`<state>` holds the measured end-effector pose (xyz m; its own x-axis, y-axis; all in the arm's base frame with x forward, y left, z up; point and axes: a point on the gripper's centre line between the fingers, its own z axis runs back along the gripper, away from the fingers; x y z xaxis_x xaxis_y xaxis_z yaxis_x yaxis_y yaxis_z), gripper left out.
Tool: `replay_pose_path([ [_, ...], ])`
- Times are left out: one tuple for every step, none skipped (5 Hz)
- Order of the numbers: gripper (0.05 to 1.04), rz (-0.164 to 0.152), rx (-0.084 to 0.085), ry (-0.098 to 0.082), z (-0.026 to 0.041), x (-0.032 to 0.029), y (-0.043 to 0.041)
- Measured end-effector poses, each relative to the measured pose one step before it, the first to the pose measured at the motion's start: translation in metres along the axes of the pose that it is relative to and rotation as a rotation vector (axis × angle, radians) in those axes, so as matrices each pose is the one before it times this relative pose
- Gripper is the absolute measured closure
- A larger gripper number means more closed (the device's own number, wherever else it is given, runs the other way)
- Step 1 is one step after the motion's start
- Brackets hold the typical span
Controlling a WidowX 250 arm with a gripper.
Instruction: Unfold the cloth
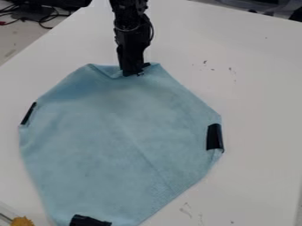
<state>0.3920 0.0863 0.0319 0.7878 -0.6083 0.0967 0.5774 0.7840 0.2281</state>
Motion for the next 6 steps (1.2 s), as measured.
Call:
replay_pose_path([
  [0.855,-0.0106,0.0039,-0.0277,-0.0047,-0.00226,0.0069],
  [0.6,0.0032,-0.004,-0.0054,-0.00252,-0.00261,0.00201],
  [0.294,-0.0089,0.0162,-0.0049,0.00348,0.00262,0.00508],
  [0.083,-0.0241,0.0638,-0.0326,0.0011,0.00432,0.01714],
  [0.077,-0.0439,0.0474,-0.0175,-0.01023,0.00478,0.01786],
  [0.083,-0.0353,0.0488,-0.0219,-0.00494,0.00704,0.01231],
])
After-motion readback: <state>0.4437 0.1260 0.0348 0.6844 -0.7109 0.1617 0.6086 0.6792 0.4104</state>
